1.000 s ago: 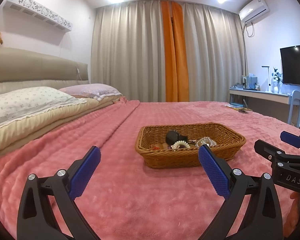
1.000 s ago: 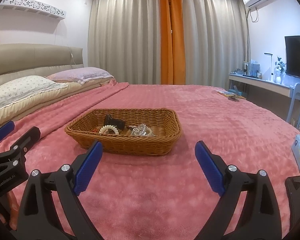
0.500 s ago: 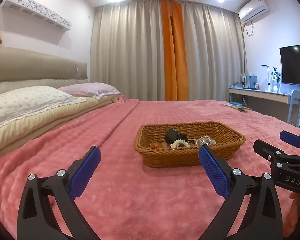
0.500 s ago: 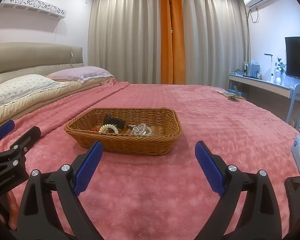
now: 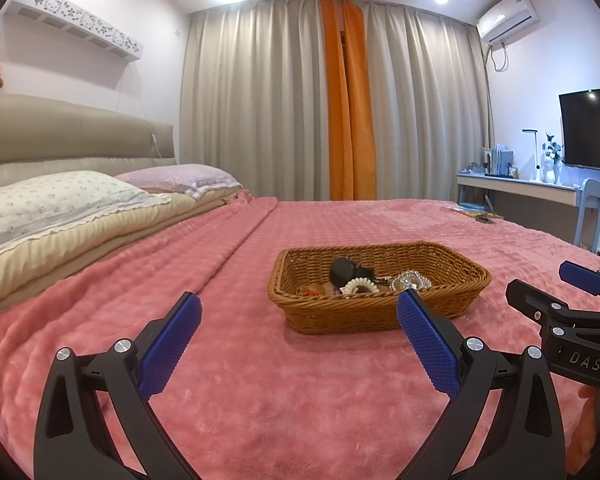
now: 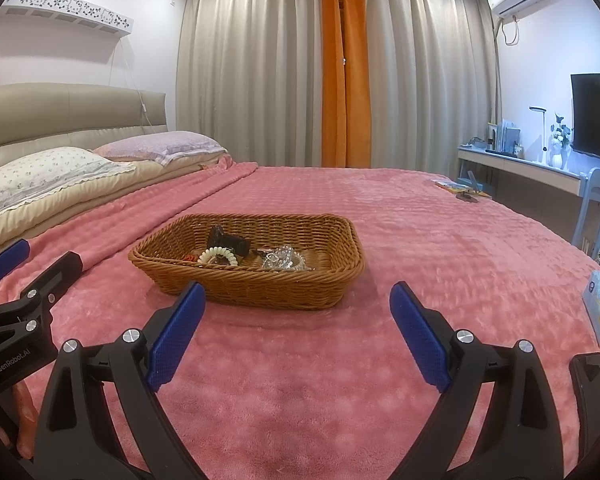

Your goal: Organize jewelry

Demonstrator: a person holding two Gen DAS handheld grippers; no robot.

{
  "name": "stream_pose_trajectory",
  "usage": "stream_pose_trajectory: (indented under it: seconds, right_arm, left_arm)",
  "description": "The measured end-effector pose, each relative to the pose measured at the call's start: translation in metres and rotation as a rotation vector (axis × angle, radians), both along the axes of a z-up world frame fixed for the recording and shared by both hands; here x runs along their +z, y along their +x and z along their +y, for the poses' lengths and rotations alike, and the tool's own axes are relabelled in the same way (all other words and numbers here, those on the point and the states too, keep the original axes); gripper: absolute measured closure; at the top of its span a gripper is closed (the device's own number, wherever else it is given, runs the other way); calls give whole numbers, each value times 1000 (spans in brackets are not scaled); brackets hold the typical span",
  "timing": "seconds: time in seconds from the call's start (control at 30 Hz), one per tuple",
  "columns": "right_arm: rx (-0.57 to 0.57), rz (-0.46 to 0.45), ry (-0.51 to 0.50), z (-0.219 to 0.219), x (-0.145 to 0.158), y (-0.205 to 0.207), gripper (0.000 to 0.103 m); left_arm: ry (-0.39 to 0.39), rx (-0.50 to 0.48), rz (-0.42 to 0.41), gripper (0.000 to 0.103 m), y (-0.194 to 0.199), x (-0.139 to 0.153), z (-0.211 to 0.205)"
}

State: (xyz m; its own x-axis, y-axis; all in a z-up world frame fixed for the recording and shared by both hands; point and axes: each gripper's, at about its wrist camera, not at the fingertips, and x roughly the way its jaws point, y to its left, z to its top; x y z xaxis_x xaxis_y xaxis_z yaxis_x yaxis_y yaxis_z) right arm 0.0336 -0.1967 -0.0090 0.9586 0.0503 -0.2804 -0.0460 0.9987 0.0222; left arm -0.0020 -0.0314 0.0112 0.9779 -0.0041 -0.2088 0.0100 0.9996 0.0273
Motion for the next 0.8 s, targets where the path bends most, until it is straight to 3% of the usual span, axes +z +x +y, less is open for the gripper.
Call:
stream_pose_trajectory:
  seconds: [0.8]
  right_arm:
    - [0, 0, -2, -1, 0, 0, 14]
  left_arm:
    - [2, -4, 9, 8, 2, -3, 1]
